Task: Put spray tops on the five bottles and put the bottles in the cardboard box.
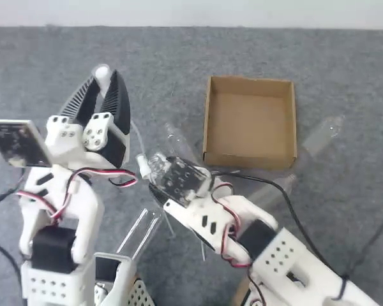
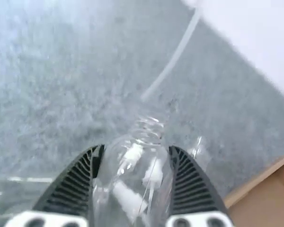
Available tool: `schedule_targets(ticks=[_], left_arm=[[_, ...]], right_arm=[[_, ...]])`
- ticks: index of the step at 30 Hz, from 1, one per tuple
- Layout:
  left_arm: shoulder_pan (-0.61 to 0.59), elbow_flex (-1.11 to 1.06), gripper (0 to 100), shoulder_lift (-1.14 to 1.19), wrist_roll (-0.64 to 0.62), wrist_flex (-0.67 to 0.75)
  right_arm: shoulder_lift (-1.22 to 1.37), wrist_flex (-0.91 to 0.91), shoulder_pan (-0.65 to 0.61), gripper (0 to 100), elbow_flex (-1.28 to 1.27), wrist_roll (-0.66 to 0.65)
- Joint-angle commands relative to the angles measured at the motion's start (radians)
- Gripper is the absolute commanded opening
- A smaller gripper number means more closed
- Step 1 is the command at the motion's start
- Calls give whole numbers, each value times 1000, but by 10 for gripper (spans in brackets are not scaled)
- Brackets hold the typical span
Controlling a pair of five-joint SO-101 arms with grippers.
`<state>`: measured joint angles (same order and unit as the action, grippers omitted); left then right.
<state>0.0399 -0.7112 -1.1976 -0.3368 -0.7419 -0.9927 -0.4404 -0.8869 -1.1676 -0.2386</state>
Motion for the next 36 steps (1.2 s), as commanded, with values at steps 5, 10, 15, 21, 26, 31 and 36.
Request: schedule_targets(ticks=[5, 10, 15, 21, 26, 31, 36], left_arm=[[12, 13, 11, -21, -83, 26], [14, 10, 11, -21, -83, 25], [61, 7, 11, -21, -87, -18], [80, 4, 11, -21, -84, -48], [83, 16, 11, -21, -87, -69], [83, 47, 11, -21, -84, -87], [75, 137, 11, -21, -81, -95]], right_arm=[[-166, 12, -7, 6, -54, 6], [-166, 12, -7, 6, -64, 8], [-166, 12, -2, 6, -64, 9], [-166, 12, -1, 6, -66, 9], [-166, 12, -1, 6, -66, 9], [-166, 12, -1, 6, -71, 9], [-166, 13, -1, 6, -77, 9]])
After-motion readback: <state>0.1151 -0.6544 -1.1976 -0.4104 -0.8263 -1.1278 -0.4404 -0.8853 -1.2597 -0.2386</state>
